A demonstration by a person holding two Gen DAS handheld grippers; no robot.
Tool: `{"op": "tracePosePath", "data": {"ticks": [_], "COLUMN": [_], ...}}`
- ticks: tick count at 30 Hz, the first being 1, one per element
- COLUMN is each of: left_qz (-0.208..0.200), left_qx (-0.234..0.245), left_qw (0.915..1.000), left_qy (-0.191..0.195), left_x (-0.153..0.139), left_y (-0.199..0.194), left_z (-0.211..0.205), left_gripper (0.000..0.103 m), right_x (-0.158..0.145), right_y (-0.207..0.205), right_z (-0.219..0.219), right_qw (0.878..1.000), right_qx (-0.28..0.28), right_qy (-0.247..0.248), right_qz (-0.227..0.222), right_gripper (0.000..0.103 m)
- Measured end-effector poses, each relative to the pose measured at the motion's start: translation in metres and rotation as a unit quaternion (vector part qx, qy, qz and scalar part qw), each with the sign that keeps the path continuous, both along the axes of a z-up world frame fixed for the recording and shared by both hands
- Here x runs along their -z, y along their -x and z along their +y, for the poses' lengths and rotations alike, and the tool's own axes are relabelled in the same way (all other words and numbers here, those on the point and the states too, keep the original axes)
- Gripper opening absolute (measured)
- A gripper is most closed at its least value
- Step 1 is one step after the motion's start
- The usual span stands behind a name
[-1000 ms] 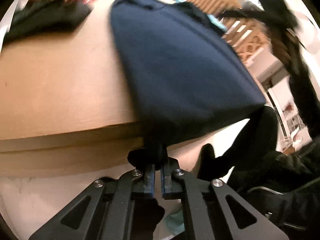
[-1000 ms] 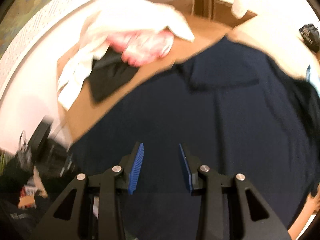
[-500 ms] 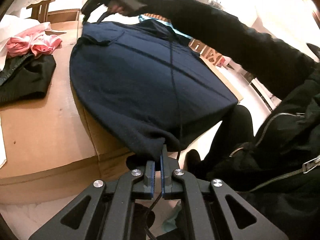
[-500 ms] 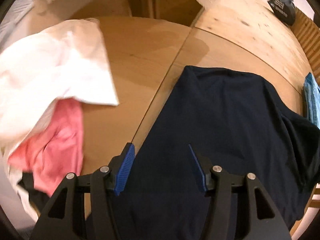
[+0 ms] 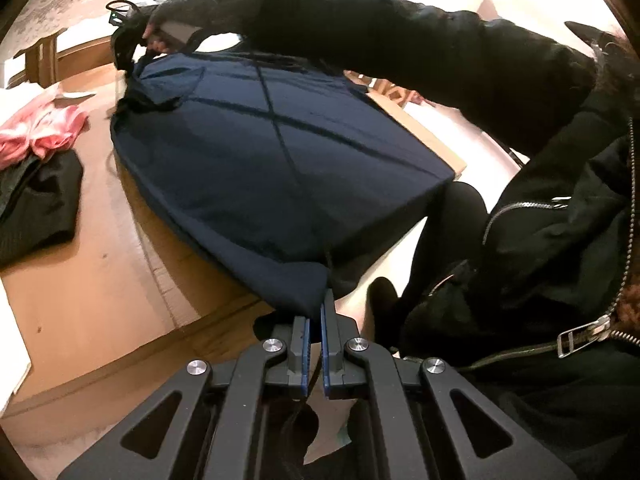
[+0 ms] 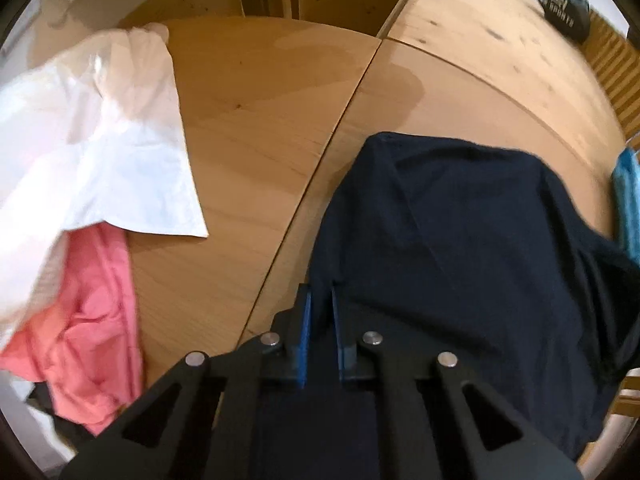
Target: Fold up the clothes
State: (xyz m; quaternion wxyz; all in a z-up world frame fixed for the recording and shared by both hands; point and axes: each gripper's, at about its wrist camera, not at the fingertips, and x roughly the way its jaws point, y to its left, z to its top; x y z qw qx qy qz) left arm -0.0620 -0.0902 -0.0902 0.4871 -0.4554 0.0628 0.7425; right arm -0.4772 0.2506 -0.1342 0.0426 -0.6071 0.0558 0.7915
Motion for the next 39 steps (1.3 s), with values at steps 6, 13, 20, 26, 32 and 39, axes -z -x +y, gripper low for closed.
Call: {"op": "tracePosePath", "data": {"ticks": [6,13,20,26,32,39], "left_qz": [0.01,0.015,-0.002,-0.057,-0.078,-0.079], "left_qx": [0.044,0.121,0.186,0.191,0.184,0.15], "left_qw": [0.999,0.9923,0.9818,0.9781,0.978,0.9852], "left_qy": [0.007,0.016,0.038,0.059,0.06,0.027], "left_x": [-0.014,-0.024,-0.009,0.017,0.021,0.005], "left_y": [-0.013,-0.031,-0.041,-0.039,-0.044,-0.047], "left_z": [0.031,0.086,0.132,0.152,0.153,0.123], "left_gripper": [0.003,0.004,0.005,0.022,0.03,0.039], "right_x": [-0.028,-0.051,-0.03,-0.002,-0.015,-0.055], "right_y": [-0.02,-0.054,-0.096,-0.104,-0.108,-0.15], "right_z": [0.035,0.089,0.145,0.157,0.167,0.184], "right_qw": [0.998,0.995,0.994,0.994,0.993,0.991], "right_qx": [0.012,0.037,0.078,0.097,0.108,0.115], "right_qy": [0.057,0.074,0.065,0.046,0.03,0.025], "right_qz": [0.034,0.061,0.044,0.024,0.027,0.065], "right_gripper": [0.008,0.008,0.008,0.008,0.011,0.014]}}
